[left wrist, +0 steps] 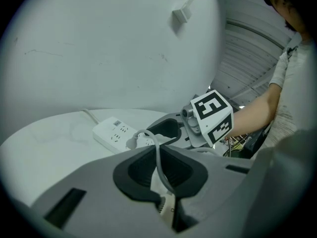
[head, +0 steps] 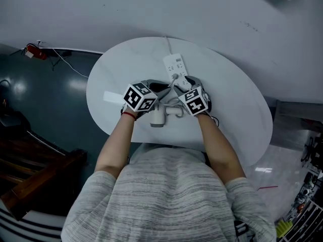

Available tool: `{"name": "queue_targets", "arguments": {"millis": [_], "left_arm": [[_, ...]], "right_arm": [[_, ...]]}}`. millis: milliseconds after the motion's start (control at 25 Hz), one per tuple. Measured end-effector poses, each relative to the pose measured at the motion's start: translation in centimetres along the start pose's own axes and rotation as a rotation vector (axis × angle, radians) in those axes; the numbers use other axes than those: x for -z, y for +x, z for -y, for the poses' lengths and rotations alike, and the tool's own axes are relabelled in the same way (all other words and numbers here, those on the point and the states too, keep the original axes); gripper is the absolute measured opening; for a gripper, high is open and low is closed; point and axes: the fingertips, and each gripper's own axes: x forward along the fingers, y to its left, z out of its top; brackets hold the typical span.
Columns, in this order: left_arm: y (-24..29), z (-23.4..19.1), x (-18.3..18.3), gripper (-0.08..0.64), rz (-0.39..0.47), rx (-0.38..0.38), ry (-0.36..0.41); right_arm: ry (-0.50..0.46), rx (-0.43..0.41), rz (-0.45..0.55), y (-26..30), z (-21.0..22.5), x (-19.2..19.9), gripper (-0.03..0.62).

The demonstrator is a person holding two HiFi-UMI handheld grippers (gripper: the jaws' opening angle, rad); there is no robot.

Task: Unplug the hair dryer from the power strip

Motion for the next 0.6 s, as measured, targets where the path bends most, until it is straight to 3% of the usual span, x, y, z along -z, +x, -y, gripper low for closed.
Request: {"name": "queue_targets", "arguments": {"millis": [240,360,600], "left_arm": [[-0.2,-0.5,-0.6,0.029,0.001,0.015,0.006],[-0.4,-0.5,-0.8,0.029,0.014,0.028,0.015],[-0.8,-0.5,-2.2,0.028,0.116,0.086,-0.043]], "right_arm": [[-0.025,0.011,-0.042,1.6,0.3,-0.2,0.247],[0.013,0.01,-0.035,1.9,0.4,-0.1,0.245],[0.043,-0.004,0.003,1.9,0.4,0.1,0.245]]}}
